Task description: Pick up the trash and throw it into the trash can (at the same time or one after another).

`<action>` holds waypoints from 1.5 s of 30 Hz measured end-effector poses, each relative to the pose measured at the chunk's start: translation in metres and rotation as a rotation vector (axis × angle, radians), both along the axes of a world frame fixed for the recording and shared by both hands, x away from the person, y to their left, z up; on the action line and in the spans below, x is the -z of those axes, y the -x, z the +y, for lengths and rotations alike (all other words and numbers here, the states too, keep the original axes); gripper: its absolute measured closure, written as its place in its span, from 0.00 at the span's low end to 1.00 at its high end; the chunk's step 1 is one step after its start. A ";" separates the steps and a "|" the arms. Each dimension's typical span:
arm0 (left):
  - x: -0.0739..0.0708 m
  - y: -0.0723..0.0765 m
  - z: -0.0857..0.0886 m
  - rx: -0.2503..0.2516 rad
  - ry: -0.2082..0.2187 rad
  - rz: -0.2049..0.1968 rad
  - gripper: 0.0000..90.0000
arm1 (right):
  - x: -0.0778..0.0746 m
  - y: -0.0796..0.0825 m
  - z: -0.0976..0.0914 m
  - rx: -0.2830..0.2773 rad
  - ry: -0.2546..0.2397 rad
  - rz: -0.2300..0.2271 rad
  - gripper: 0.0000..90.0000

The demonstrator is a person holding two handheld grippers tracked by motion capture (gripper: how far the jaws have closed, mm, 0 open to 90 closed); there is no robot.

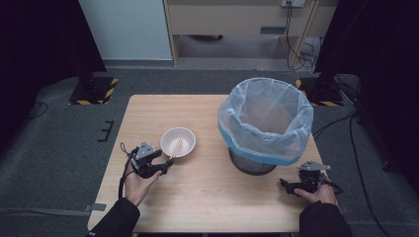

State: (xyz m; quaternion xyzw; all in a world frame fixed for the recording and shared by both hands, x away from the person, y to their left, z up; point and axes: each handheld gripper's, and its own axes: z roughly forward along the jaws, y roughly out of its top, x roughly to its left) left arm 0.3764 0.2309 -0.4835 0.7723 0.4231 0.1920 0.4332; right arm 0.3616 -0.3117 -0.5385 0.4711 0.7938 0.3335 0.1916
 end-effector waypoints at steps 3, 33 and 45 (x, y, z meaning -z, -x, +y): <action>-0.006 0.002 0.002 -0.010 0.026 -0.023 0.39 | 0.000 0.000 0.000 -0.001 0.001 -0.001 0.04; -0.008 0.045 0.010 -0.023 -0.036 -0.039 0.29 | 0.000 0.000 0.000 -0.003 0.001 -0.003 0.04; -0.006 0.034 -0.006 0.021 -0.005 -0.034 0.28 | 0.000 0.000 0.000 -0.005 0.003 -0.004 0.04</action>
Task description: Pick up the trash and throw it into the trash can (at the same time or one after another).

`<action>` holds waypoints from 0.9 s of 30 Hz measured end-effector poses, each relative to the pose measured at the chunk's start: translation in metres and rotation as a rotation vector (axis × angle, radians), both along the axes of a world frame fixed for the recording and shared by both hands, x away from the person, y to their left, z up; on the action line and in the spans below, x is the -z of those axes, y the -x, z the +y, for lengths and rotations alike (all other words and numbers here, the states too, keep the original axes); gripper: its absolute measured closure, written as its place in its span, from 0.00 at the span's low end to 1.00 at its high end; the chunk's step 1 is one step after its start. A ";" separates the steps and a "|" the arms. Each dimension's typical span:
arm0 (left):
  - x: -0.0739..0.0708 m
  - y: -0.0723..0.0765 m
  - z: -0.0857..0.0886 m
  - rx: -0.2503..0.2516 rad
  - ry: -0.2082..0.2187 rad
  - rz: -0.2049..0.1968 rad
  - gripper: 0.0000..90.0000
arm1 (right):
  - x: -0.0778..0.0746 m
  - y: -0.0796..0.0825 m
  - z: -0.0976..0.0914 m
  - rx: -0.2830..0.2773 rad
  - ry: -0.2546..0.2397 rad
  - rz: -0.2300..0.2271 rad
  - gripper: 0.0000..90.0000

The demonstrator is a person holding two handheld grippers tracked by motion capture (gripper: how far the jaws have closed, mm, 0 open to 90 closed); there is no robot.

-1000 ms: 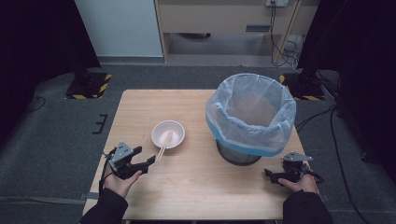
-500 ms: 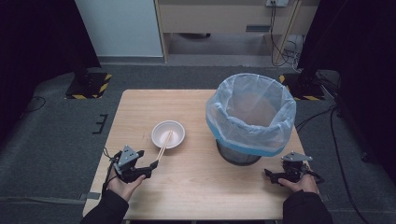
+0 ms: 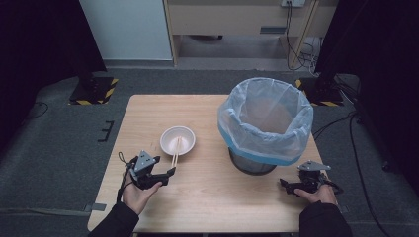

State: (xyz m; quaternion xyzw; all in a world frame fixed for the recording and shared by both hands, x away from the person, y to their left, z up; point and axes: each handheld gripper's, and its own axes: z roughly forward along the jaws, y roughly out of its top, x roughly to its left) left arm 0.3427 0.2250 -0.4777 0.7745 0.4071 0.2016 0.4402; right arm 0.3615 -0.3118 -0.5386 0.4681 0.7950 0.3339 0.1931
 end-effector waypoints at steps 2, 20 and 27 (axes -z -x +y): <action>0.000 0.000 0.001 -0.001 0.008 0.004 0.28 | 0.000 0.000 0.000 0.000 0.000 0.000 0.04; -0.002 0.001 0.013 -0.038 -0.005 0.003 0.34 | 0.000 0.000 0.000 0.000 0.000 0.000 0.04; -0.001 -0.006 0.013 -0.067 -0.022 0.023 0.42 | 0.000 0.000 0.000 0.000 0.000 0.000 0.04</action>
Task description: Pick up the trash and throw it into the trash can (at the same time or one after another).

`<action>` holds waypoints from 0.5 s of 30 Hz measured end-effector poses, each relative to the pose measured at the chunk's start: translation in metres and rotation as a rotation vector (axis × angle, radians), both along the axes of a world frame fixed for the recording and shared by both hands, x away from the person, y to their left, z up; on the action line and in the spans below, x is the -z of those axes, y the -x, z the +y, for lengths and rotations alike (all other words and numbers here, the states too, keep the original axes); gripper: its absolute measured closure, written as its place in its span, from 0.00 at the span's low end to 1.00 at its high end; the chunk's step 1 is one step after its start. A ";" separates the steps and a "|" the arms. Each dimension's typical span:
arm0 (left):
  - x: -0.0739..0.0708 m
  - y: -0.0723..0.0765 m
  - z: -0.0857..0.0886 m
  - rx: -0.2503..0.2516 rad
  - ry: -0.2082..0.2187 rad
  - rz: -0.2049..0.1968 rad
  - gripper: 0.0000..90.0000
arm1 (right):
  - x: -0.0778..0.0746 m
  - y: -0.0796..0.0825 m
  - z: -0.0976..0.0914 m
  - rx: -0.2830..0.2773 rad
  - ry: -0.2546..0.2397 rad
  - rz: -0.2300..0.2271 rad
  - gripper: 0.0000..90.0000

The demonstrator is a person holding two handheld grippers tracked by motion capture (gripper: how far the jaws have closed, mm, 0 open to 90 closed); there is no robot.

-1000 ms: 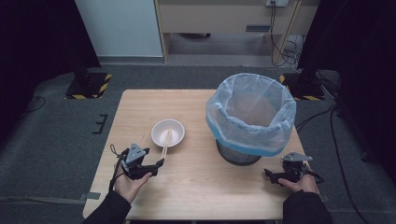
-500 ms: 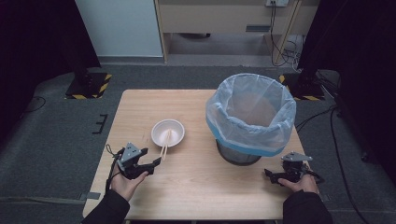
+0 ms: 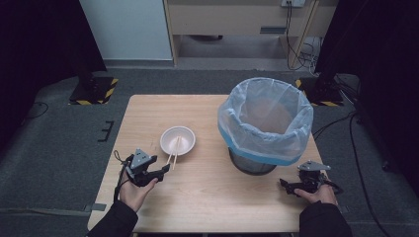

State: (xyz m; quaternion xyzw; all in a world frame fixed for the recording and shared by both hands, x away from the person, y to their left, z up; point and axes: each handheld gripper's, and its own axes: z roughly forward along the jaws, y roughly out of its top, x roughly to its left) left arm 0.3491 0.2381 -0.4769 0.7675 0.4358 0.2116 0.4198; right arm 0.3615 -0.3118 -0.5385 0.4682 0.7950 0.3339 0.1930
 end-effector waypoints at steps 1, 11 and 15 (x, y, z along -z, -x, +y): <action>0.000 -0.001 0.001 -0.003 -0.002 0.001 0.43 | 0.000 0.000 0.000 0.000 0.000 0.000 0.04; 0.001 -0.009 0.010 -0.032 -0.002 0.019 0.52 | 0.000 0.000 0.000 0.000 0.000 0.000 0.04; 0.003 -0.009 0.007 -0.021 -0.008 0.030 0.54 | 0.000 0.000 0.000 0.000 0.000 0.000 0.04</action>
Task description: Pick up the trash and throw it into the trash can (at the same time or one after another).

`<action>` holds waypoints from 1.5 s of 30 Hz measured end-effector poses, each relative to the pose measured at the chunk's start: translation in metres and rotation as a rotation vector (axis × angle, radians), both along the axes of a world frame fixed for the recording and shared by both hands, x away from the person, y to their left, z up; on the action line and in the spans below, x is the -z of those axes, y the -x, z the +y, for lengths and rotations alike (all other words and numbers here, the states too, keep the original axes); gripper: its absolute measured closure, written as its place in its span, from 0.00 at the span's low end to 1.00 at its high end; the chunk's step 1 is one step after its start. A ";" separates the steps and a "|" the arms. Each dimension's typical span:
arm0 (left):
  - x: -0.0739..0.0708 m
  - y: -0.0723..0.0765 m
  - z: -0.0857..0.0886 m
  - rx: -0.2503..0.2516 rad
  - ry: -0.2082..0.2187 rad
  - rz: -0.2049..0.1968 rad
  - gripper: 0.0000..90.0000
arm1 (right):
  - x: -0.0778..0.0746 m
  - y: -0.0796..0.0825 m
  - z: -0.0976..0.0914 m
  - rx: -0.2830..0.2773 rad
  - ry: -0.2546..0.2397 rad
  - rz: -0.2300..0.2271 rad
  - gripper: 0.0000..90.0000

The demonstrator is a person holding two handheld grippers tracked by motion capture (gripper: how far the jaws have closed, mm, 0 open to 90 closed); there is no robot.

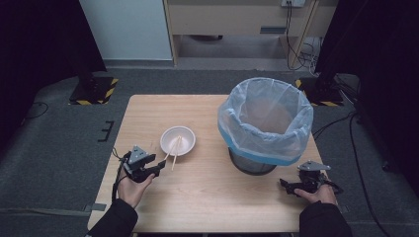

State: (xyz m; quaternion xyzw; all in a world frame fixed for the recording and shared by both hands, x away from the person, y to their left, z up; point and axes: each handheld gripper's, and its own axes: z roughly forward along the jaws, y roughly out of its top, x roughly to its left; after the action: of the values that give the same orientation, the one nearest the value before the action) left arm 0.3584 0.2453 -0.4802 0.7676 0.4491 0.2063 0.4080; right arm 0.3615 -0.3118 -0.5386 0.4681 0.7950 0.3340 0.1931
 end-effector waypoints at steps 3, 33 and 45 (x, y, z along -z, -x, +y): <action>0.001 0.001 -0.003 0.008 -0.006 0.003 0.53 | 0.000 0.000 0.000 0.000 0.000 0.000 0.04; -0.005 0.007 0.000 -0.023 -0.040 0.000 0.95 | 0.000 0.000 0.000 0.000 0.000 0.000 0.04; -0.020 0.011 0.005 -0.021 0.037 -0.070 0.95 | 0.000 0.000 0.000 0.000 0.000 0.000 0.04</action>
State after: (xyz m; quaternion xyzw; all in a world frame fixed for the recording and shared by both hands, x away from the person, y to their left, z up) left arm 0.3470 0.2506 -0.4604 0.7474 0.4464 0.2292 0.4353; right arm 0.3615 -0.3118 -0.5385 0.4681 0.7950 0.3340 0.1930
